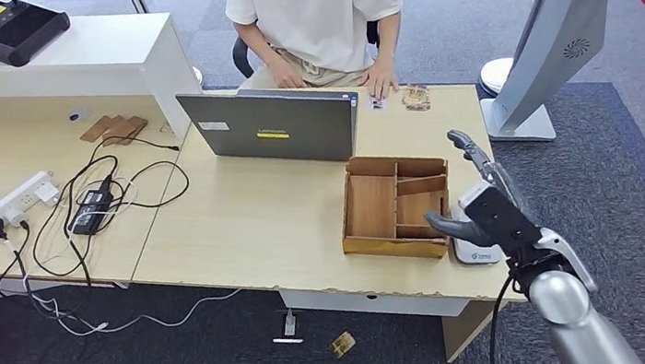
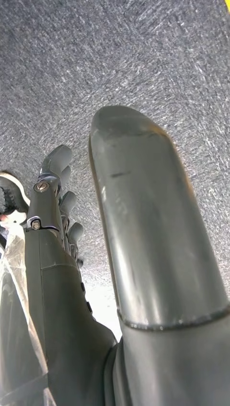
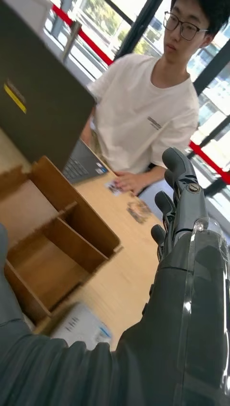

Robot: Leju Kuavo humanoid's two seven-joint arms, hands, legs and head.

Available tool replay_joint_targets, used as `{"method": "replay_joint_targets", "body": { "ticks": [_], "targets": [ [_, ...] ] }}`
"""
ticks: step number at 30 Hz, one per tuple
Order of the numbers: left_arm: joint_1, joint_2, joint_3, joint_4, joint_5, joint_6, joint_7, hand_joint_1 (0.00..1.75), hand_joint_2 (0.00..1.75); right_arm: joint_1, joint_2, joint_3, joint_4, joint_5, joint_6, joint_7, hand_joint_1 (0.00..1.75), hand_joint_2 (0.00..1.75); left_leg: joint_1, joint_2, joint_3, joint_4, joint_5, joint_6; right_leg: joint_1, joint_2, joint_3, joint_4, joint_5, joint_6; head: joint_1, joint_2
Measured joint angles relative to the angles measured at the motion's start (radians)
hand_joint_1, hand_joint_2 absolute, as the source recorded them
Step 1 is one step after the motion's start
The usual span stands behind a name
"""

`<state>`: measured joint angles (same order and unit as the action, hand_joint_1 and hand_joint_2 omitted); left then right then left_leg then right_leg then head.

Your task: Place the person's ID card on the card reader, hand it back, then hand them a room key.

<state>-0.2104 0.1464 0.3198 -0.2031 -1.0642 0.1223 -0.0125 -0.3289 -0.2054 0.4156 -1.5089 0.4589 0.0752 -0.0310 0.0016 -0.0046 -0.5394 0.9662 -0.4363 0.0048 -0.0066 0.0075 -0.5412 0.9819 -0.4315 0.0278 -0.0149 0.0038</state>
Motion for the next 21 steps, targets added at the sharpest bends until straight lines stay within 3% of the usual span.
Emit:
{"method": "replay_joint_targets", "body": {
  "ticks": [6,15,21],
  "targets": [
    [0.003,0.0,0.004,0.0,0.003,0.013,0.009,0.0,0.0,0.036,-0.013,0.043,0.003,0.343,-0.129,0.039,0.0,1.75,0.0,0.0,0.0,0.0,0.0,0.0,0.0,0.0,0.0,0.0,0.0,0.0,0.0,0.0],
    [0.007,-0.002,0.004,0.0,0.004,0.027,0.023,0.0,0.0,0.078,-0.013,0.102,0.029,0.621,-0.307,0.118,0.0,1.75,0.0,0.0,-0.001,0.0,0.0,0.0,0.0,0.0,-0.001,0.0,0.0,0.0,0.0,0.0],
    [0.006,-0.007,0.004,0.0,0.0,0.03,0.029,0.0,0.0,0.096,-0.008,0.132,0.048,0.702,-0.381,0.143,0.0,1.75,0.0,0.0,-0.001,0.0,0.0,0.0,0.0,0.0,-0.001,0.0,0.0,0.0,0.0,0.0]
  ]
}}
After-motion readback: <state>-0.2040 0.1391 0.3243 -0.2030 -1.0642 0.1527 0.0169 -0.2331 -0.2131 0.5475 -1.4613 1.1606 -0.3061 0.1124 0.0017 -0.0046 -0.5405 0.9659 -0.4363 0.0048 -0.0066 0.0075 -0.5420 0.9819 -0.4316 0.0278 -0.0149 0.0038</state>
